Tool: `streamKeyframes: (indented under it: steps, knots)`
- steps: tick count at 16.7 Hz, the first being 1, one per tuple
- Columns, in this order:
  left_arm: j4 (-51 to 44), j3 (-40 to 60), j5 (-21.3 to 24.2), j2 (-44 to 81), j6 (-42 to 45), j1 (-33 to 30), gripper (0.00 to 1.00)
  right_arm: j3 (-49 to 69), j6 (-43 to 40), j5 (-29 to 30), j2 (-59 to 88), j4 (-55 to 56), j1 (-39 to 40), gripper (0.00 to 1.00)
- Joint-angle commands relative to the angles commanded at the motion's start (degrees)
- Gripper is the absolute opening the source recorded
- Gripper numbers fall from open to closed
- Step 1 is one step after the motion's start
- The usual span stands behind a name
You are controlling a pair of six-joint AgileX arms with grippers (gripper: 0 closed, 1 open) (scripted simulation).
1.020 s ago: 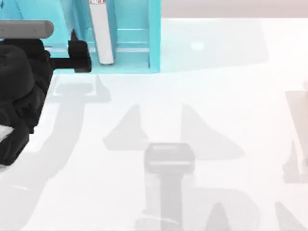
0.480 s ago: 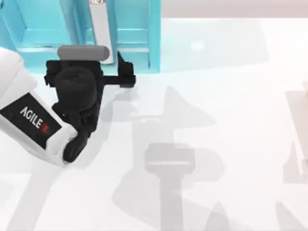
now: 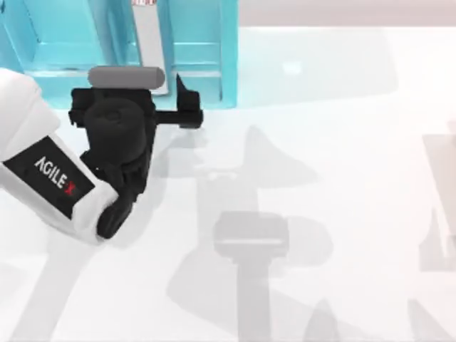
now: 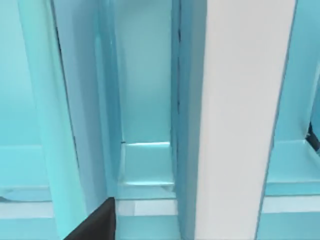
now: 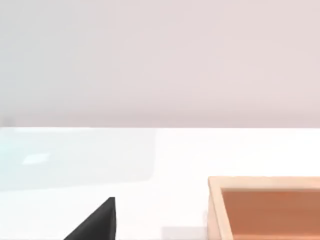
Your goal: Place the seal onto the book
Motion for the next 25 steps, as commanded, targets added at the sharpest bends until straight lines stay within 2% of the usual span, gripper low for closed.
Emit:
streamKeyframes:
  steps: [11, 16, 25]
  knots:
    - [-10.8, 23.8, 4.3, 12.8, 0.4, 4.1, 1.00, 0.0, 0.0, 0.0, 0.0, 0.0, 0.0, 1.00]
    - [-11.5, 25.3, 4.6, 13.5, 0.4, 4.4, 1.00, 0.0, 0.0, 0.0, 0.0, 0.0, 0.0, 1.00]
    - [-11.5, 25.3, 4.6, 13.5, 0.4, 4.4, 0.32, 0.0, 0.0, 0.0, 0.0, 0.0, 0.0, 1.00]
